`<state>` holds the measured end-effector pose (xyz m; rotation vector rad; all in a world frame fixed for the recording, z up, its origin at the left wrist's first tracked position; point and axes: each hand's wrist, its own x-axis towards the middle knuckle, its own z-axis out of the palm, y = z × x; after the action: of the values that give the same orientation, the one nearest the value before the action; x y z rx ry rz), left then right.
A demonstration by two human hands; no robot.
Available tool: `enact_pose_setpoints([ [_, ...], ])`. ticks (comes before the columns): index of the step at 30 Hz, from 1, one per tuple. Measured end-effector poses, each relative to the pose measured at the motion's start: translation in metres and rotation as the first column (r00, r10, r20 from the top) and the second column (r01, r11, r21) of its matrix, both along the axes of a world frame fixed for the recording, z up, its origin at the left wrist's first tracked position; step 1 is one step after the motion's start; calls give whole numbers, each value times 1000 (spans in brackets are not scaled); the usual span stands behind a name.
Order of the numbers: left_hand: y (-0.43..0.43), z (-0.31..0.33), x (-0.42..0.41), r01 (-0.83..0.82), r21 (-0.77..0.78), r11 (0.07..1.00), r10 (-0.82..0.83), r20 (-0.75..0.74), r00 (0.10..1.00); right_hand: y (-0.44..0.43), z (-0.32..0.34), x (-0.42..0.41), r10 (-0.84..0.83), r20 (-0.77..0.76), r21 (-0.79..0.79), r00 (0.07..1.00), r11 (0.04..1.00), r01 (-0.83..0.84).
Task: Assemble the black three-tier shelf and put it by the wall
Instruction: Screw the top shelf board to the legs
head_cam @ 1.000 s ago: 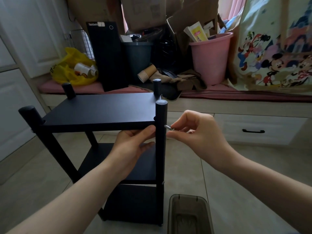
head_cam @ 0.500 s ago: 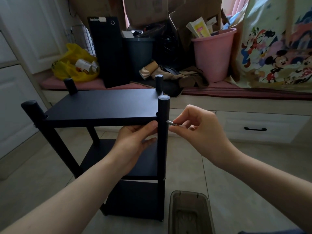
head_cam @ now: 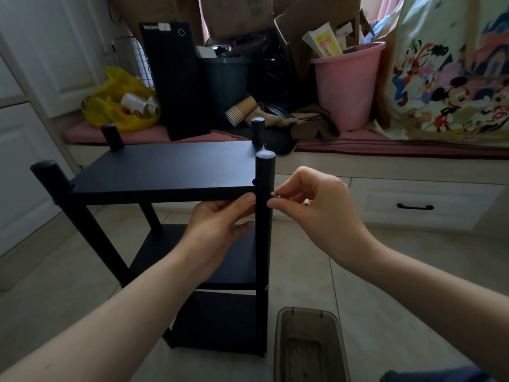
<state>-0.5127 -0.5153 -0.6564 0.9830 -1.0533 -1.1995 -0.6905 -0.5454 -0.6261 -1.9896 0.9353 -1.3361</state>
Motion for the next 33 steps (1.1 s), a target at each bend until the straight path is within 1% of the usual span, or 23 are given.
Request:
enact_pose_setpoints([
  [3,-1,-1,0,-8,2,1000,8,-16,1000,1,-3,1,2,-3,22,1000,1000,-2],
  [14,0,-2,1,11,0,1000,-11,-5,1000,3,3,3,-42,-47,-3,998,999,42],
  [22,1,1,0,-2,11,1000,2,5,1000,2,3,6,-76,-69,26,995,997,78],
  [28,1,1,0,4,11,1000,-4,-3,1000,3,1,1,-6,-54,75,999,997,10],
  [33,2,1,0,1,8,1000,-1,14,1000,3,1,-4,20,-23,54,1000,998,-18],
])
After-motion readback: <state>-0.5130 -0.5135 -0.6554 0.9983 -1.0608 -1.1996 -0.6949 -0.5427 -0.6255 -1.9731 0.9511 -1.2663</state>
